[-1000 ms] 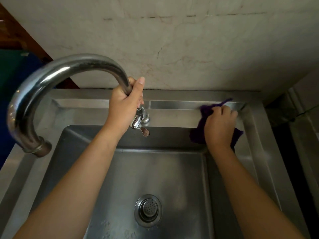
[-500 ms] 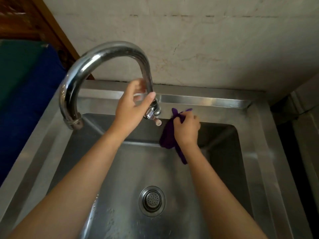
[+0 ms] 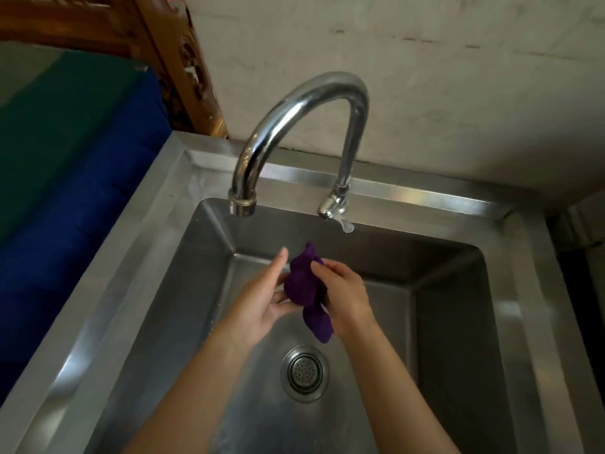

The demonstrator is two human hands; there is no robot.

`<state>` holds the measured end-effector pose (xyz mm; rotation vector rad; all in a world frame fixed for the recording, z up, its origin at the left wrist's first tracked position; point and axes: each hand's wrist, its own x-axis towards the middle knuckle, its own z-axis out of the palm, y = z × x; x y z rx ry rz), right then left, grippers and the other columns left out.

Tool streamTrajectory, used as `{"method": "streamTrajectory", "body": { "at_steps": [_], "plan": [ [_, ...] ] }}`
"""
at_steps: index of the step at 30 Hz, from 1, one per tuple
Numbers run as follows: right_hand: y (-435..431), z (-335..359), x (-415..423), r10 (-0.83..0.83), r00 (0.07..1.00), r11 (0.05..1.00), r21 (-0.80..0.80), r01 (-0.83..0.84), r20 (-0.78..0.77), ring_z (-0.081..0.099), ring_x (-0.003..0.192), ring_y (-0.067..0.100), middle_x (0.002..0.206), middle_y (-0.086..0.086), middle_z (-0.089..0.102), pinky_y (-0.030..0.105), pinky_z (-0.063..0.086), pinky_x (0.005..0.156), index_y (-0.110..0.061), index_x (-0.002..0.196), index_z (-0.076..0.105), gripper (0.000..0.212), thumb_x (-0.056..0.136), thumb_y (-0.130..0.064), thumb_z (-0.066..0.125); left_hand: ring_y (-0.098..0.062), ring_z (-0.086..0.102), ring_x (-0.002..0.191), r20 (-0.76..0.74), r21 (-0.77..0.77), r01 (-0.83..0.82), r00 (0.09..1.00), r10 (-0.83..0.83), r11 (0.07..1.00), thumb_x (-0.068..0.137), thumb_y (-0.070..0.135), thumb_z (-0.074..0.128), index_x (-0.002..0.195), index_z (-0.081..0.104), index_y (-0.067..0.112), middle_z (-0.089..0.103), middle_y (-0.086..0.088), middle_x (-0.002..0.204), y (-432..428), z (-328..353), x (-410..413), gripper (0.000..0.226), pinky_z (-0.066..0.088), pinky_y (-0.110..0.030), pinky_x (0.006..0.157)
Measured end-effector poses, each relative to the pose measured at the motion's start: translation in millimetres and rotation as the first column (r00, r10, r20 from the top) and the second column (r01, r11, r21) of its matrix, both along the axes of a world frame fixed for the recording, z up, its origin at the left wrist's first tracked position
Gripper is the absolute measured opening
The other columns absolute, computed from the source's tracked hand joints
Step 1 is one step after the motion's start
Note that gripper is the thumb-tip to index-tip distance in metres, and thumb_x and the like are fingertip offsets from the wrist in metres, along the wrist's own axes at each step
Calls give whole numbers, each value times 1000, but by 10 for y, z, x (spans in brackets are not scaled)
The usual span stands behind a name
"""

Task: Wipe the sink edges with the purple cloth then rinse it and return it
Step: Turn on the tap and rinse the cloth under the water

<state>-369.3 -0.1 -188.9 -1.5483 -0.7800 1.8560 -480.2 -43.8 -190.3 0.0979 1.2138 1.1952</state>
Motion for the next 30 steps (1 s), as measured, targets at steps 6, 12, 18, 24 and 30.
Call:
{"method": "streamTrajectory", "body": {
  "at_steps": [6,12,18,24,30],
  "plan": [
    [-21,110,-125,270,962,959,81,-273,42,65,91,25,102,15,67,29,54,78,-5,109,63,23,94,-14,50,-12,68,68,-93,10,61,994,-59,998,89,15,58,102,65,10,73,-3,78,-14,-171,-248,15,53,-22,56],
    [219,163,-53,-19,970,992,129,-13,242,63,90,30,106,17,63,30,50,68,-2,115,53,34,99,-26,37,-17,72,67,58,-15,-64,996,64,998,86,1,58,113,59,3,74,-6,78,-41,-367,-482,27,56,-26,56],
    [648,302,-50,75,915,986,105,-126,396,48,57,14,74,5,65,28,41,59,-19,82,57,41,95,-49,34,-20,72,78,180,24,-104,979,98,994,87,1,56,109,62,5,74,-9,87,-125,-523,-666,23,56,-32,73],
    [861,286,-50,259,864,947,60,-314,431,35,46,13,56,4,48,22,29,45,-15,61,52,50,84,-59,51,-22,69,86,262,29,-205,946,190,978,91,7,55,107,63,10,73,-9,90,-143,-621,-753,18,55,-33,77],
    [854,288,-73,304,826,902,136,-410,475,31,48,16,55,5,41,27,27,50,-17,53,37,53,87,-57,47,-23,69,89,294,20,-247,928,230,969,94,29,52,111,63,9,73,-11,96,-125,-707,-741,29,56,-34,73]
  ]
}}
